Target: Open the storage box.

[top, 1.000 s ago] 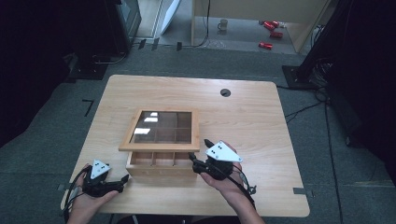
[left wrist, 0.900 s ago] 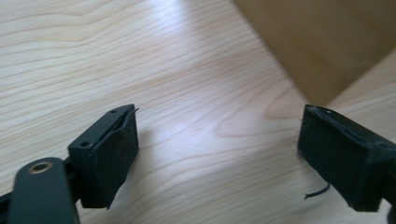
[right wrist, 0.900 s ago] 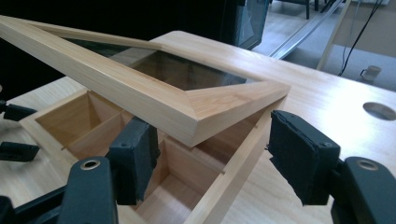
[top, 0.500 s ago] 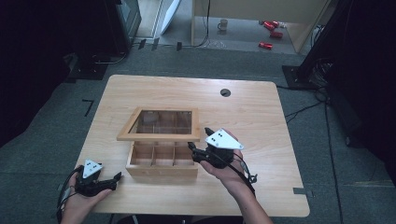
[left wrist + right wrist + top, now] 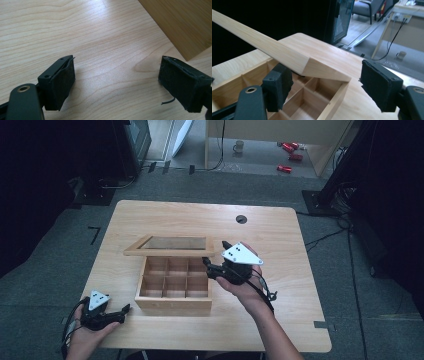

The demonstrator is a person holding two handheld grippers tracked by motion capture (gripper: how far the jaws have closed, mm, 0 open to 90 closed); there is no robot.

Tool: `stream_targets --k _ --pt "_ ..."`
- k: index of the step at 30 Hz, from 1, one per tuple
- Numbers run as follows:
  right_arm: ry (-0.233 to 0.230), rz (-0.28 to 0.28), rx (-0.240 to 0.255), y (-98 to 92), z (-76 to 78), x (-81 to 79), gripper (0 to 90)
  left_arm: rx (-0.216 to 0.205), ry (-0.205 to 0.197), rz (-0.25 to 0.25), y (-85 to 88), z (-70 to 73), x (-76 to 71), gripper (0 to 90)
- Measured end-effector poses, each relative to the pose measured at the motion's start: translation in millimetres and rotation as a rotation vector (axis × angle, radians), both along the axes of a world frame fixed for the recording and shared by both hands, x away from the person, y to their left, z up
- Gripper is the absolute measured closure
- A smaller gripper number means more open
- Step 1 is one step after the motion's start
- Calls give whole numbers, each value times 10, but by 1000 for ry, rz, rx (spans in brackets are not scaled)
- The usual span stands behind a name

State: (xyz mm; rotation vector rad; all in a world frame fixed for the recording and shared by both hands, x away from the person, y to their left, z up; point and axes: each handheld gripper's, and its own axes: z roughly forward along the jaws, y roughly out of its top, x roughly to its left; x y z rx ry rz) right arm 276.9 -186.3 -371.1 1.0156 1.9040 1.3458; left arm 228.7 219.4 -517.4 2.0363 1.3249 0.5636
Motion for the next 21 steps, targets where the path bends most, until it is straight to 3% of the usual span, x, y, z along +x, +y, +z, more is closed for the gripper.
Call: stream_targets --k 8,9,21 --pt "-29 25 15 -22 75 240 292 -2 0 1 4 1 4 140" --pt "-40 36 28 -21 74 287 350 -2 -1 4 -2 -1 5 140" --pt "-72 85 43 33 24 539 527 -4 -1 8 -3 -1 12 140"
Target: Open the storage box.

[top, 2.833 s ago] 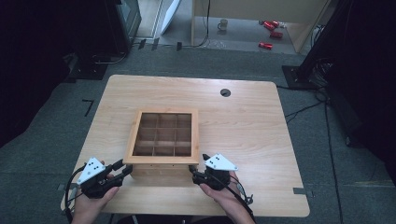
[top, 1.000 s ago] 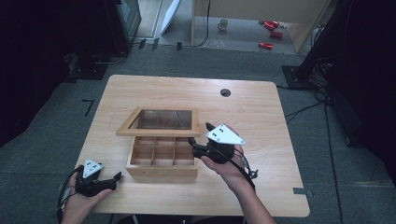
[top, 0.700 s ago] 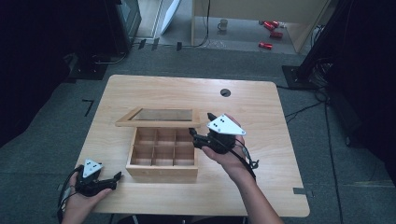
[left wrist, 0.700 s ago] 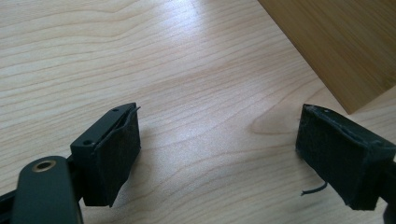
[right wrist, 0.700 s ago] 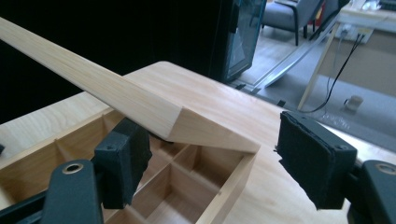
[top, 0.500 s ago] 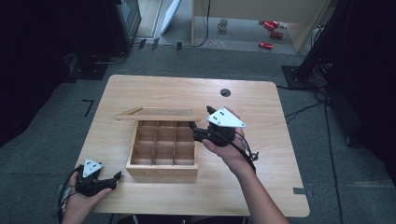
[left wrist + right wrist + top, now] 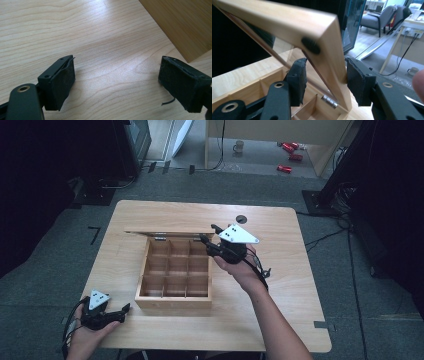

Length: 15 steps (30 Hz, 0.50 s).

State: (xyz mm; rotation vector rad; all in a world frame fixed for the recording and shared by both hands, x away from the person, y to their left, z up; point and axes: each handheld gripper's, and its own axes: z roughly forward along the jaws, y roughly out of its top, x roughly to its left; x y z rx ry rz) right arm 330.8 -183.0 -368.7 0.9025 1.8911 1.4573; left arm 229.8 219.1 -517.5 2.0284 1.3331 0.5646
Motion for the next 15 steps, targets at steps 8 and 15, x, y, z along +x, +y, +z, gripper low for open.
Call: stream_targets --k 8,15 --pt "32 -12 -12 9 -121 220 534 -8 2 3 2 1 5 140" --pt "61 -23 44 7 -162 426 525 -13 3 0 8 2 11 140"
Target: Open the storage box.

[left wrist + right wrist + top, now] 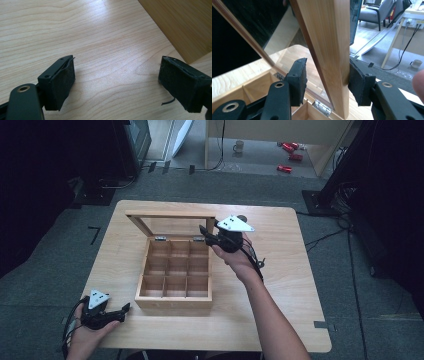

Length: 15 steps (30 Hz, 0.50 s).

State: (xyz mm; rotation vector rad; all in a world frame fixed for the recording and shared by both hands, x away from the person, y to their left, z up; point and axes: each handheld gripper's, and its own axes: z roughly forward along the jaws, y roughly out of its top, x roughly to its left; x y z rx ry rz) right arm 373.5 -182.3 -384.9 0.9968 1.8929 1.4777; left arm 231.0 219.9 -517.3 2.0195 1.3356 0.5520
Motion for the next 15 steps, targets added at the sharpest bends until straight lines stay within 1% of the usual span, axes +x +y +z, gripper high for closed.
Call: stream_targets --k 2,3,6,9,15 --pt "8 -5 21 -7 -9 46 525 -1 0 -1 2 0 1 140" --pt "22 -6 32 -12 -23 93 526 -3 0 -1 2 0 3 140" --pt "32 -9 36 -11 -37 136 527 -4 0 -1 2 0 4 140" --pt "43 -21 53 -6 -70 209 528 -8 0 -2 3 0 9 140" --pt "48 -47 59 12 -122 300 540 -17 0 -4 11 0 18 140"
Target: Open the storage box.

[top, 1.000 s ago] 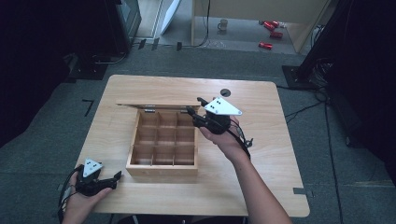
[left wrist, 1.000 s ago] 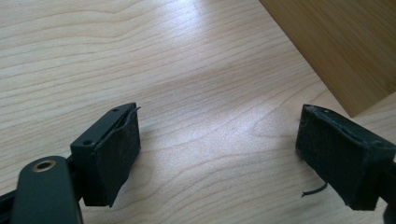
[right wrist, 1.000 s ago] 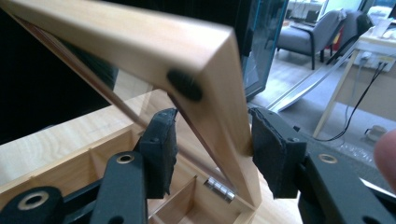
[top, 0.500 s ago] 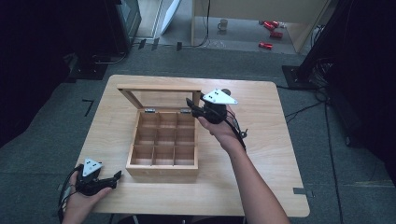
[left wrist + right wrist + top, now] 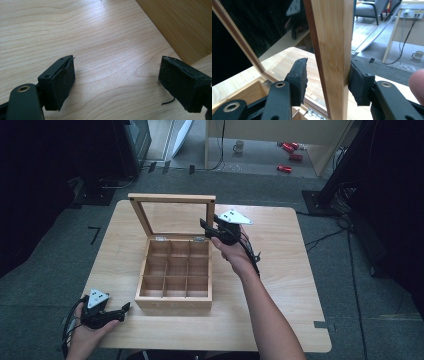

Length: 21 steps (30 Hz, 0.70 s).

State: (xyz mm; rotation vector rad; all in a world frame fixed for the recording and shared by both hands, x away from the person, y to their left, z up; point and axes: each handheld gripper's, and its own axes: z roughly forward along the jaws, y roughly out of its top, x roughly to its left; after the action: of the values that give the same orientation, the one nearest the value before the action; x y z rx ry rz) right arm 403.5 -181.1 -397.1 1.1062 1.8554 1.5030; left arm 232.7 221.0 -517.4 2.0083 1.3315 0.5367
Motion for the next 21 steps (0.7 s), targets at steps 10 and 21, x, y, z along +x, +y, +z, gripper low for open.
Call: stream_targets --k 10,21 --pt "32 -103 -4 -3 7 222 669 22 0 -2 -16 1 -2 141" --pt "73 -147 43 25 -23 344 670 8 1 0 -7 1 -2 142"
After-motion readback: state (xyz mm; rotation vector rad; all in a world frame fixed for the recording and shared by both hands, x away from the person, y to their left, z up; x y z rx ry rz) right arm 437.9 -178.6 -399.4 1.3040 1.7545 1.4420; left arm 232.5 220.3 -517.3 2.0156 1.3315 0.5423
